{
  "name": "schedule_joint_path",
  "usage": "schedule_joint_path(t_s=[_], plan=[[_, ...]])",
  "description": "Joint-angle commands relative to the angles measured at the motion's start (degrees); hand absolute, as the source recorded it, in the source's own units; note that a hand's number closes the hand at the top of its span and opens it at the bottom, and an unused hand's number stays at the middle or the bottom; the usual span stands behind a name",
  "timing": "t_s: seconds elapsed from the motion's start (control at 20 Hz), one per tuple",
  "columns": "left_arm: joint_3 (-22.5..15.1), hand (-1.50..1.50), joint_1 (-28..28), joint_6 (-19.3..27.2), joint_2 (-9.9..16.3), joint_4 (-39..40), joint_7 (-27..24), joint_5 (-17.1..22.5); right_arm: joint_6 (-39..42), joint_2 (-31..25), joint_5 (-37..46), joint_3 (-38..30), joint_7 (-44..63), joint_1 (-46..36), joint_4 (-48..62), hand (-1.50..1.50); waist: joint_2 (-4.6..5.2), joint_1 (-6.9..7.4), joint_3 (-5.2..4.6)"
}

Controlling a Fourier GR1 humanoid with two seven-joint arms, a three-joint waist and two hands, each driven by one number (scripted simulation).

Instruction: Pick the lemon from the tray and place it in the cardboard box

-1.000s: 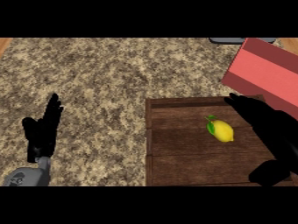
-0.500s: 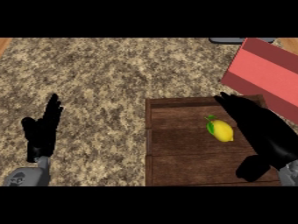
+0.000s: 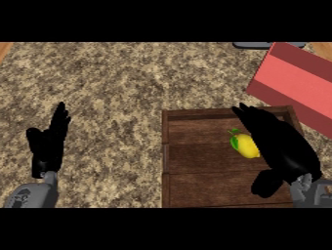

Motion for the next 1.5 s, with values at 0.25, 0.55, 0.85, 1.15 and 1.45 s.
schedule_joint_path(t_s=[0.25,0.55,0.85,1.15,1.45], plan=[[-0.4,0.00,2.8,-0.1,-1.8,-5.5,3.0,-2.3,0.5,3.7,8.5,-0.6,-2.8,3.9,3.2,-1.50,-0.06,0.05,0.03],[2.0,0.00,-0.6,-0.4,-3.2,1.6,-0.9,-3.5,4.0,5.1,11.7,-1.9,-4.4,2.9,4.4,-1.50,0.01,-0.19,0.00],[3.2,0.00,1.0,-2.9,-3.1,-0.5,-0.8,-3.1,1.0,8.0,15.9,-4.1,-9.9,2.2,11.3,-1.50,0.00,-0.06,0.01],[1.9,0.00,0.8,-1.2,-4.8,-2.7,2.4,-5.9,-0.3,10.0,19.1,-6.4,-14.3,-1.9,19.8,-1.50,0.02,0.06,0.02],[4.8,0.00,2.6,-5.2,-2.8,-2.3,-0.1,-4.4,-3.7,13.3,22.6,-7.5,-16.8,-2.5,24.5,-1.50,0.02,0.13,0.01]])
